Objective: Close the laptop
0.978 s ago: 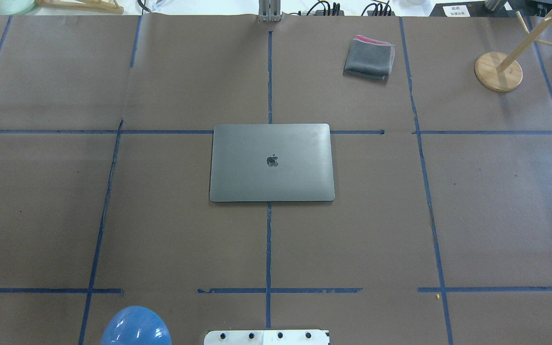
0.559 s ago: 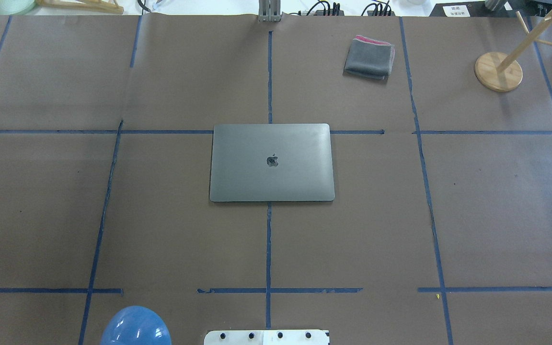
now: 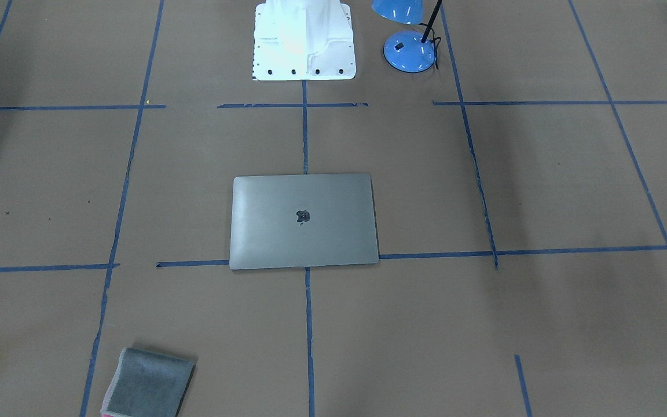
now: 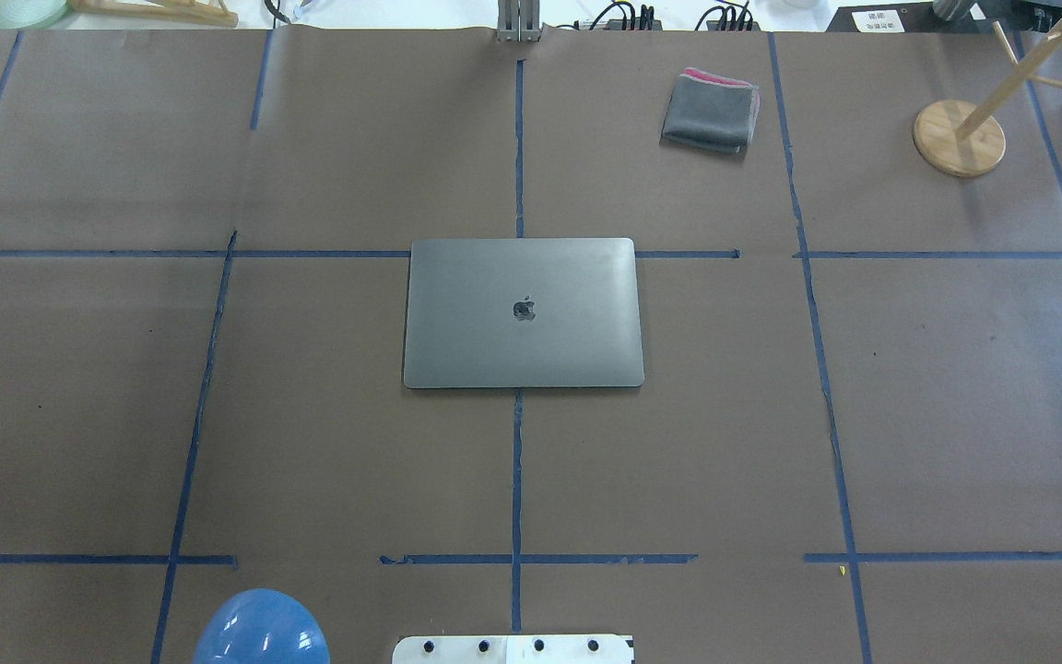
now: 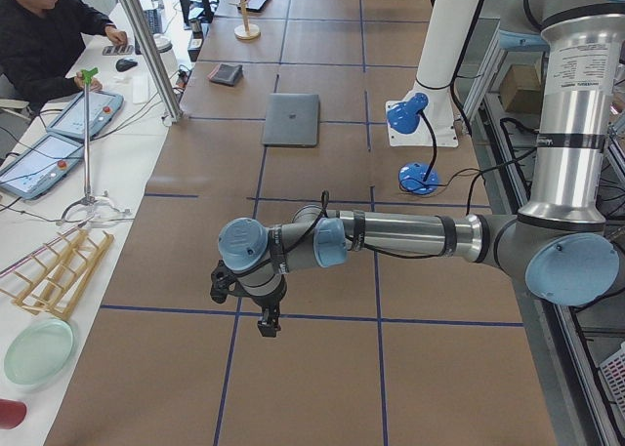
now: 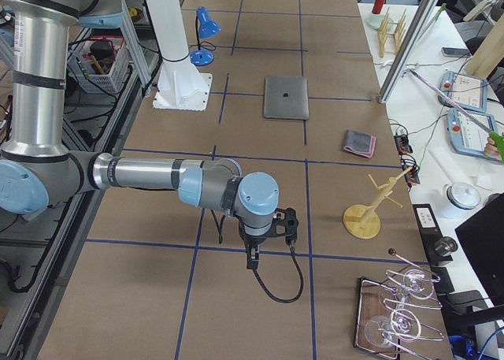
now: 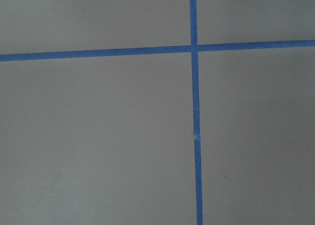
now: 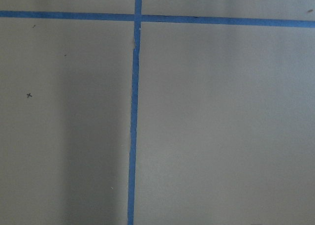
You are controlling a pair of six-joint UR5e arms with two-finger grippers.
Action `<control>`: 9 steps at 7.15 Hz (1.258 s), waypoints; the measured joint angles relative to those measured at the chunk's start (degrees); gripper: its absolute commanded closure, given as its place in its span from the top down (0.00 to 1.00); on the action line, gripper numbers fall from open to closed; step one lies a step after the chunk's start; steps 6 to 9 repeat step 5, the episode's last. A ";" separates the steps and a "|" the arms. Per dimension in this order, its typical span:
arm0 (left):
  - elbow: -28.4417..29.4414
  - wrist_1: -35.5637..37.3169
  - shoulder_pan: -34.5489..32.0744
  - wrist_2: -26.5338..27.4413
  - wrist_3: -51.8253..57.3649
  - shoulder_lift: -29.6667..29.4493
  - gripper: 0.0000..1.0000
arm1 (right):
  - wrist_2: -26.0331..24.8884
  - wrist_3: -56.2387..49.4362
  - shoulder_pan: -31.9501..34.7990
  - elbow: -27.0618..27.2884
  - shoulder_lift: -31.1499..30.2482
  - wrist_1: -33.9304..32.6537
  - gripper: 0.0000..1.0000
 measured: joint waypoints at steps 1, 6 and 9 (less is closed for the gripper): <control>0.13 -0.09 0.01 -0.01 0.00 -0.03 1.00 | 0.18 0.09 -0.07 -0.01 -0.01 0.02 1.00; 0.23 -0.43 -0.01 -0.01 -0.05 -0.05 1.00 | 0.91 0.06 -0.26 -1.49 0.06 0.57 1.00; 0.23 -0.43 -0.01 -0.01 -0.05 -0.05 1.00 | 0.91 0.06 -0.26 -1.49 0.06 0.57 1.00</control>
